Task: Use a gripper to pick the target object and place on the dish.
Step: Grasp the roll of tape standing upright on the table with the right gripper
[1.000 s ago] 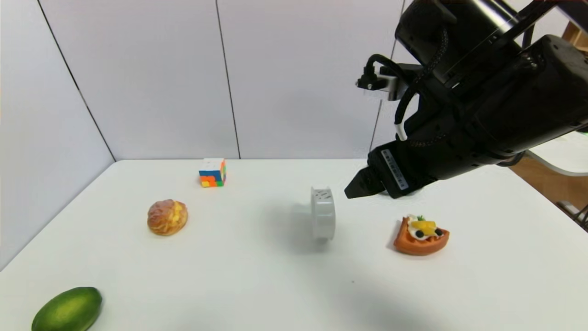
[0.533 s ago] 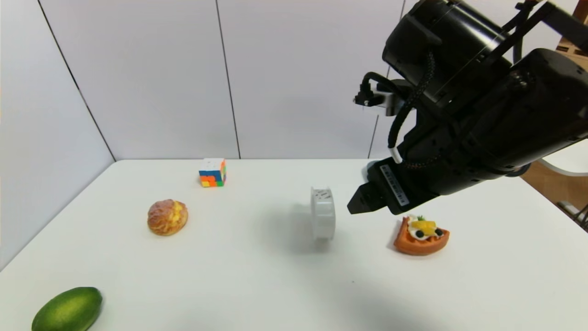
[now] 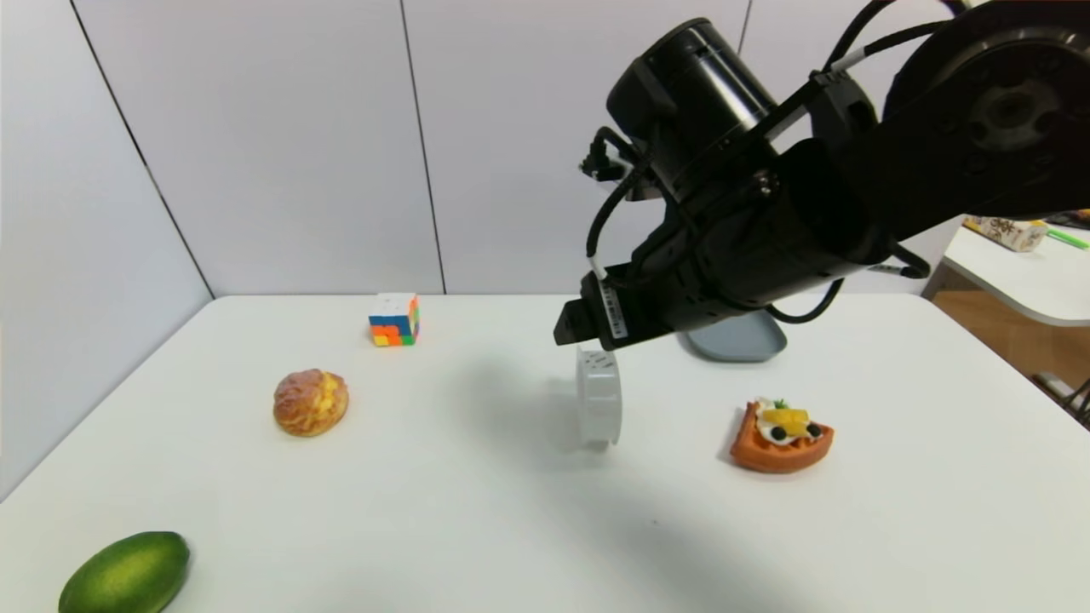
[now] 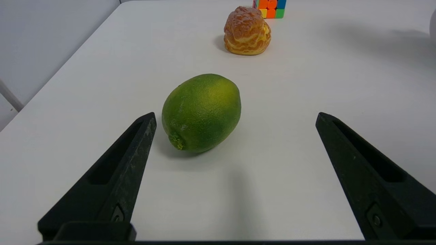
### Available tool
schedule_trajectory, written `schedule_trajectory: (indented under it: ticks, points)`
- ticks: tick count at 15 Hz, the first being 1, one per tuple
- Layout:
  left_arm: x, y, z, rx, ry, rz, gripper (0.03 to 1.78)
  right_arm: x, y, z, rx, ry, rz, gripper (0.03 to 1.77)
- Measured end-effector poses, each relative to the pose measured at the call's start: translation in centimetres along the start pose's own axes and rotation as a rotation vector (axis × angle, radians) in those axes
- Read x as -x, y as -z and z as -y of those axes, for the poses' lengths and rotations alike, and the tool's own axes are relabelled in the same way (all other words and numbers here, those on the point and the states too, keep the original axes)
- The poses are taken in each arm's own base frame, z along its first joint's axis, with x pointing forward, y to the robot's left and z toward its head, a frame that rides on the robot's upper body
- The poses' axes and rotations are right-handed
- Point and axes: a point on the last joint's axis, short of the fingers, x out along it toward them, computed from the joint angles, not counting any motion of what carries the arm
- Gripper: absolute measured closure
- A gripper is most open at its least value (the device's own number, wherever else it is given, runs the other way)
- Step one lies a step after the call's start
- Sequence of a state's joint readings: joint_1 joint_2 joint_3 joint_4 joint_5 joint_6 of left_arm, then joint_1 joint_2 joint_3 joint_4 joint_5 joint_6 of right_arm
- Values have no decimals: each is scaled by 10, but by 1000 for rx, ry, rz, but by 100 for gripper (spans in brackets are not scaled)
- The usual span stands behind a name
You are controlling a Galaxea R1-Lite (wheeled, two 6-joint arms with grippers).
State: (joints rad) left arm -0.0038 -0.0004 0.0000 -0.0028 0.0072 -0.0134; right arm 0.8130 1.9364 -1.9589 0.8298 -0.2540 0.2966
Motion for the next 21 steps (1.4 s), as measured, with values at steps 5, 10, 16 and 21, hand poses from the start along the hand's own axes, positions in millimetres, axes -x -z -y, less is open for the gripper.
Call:
schedule_trajectory:
  ticks: [5,10,16,21]
  points:
    - [0,0,0,0,0,0,12,-27,4,-9,9,-8,-47,10]
    - [0,0,0,0,0,0,12,-41,7,-11,18,3,-79,9]
    - [0,0,0,0,0,0,12,-46,8,-9,22,25,-85,9]
    - [0,0,0,0,0,0,12,-46,7,-4,7,37,-94,9]
